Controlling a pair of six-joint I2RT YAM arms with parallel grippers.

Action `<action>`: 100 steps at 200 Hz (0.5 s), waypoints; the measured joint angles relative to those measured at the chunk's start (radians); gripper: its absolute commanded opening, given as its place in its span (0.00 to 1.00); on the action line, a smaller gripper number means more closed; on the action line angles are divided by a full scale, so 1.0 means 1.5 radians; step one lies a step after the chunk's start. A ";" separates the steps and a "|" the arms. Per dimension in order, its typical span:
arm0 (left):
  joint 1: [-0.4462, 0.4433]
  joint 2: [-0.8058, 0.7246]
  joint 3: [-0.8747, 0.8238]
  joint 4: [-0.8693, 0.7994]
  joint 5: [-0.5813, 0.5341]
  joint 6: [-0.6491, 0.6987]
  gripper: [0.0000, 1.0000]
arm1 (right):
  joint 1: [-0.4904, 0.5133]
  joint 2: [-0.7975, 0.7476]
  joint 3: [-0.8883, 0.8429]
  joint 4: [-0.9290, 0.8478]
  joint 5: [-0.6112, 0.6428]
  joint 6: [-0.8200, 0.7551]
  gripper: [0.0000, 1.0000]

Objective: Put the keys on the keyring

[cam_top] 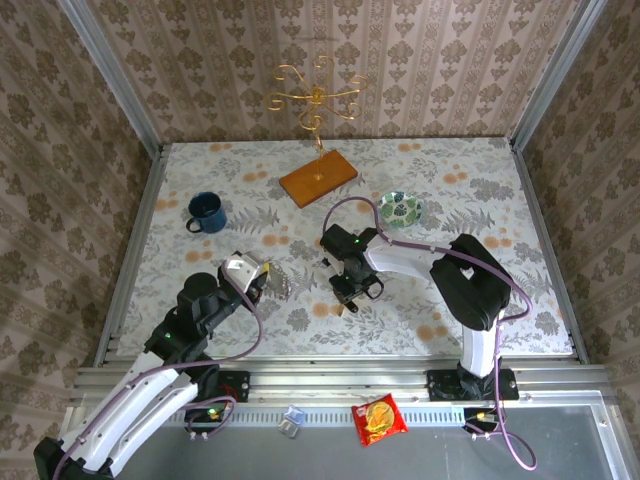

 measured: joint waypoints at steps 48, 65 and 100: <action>0.000 0.004 0.000 0.000 0.000 0.000 0.00 | 0.000 0.000 0.001 0.001 -0.003 0.000 0.17; 0.000 0.004 0.000 0.000 0.000 0.000 0.00 | 0.000 0.000 0.001 0.001 -0.003 0.000 0.16; 0.000 0.004 0.000 0.000 0.000 0.000 0.00 | 0.000 0.000 0.005 0.006 -0.003 0.000 0.16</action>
